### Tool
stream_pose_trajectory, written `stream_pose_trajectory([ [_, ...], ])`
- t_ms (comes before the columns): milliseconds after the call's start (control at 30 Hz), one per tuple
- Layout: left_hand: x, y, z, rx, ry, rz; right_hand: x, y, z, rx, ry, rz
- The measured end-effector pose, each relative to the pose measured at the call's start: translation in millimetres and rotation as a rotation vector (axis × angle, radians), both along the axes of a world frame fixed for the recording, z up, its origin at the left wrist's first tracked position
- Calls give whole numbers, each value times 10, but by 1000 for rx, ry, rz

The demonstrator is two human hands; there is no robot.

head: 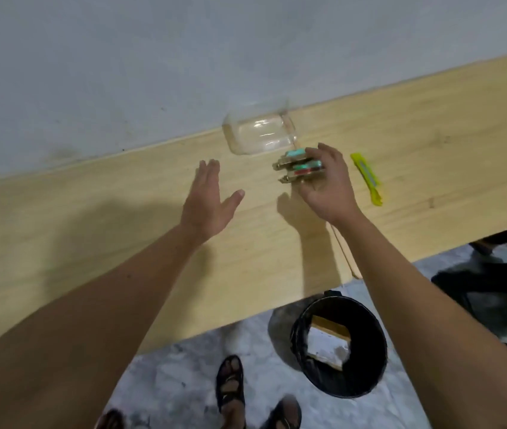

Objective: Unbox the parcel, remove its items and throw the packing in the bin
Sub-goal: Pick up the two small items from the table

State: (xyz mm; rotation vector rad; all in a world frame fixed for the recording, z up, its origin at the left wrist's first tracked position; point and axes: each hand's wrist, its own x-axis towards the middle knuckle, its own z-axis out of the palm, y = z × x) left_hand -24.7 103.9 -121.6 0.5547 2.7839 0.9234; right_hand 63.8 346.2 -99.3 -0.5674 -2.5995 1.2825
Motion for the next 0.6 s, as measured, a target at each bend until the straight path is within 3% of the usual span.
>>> stream_pose_trajectory([
  [167,-370,-108,-395,-191,59,-107,-366,192,-191,202,-151,165],
  [300,-466,-125,-564,-254,140,-148,-430,266,-270,379,-116,179],
  [600,-495,-101,-647,-263,209,-137,-592,324,-280,351,-257,313],
])
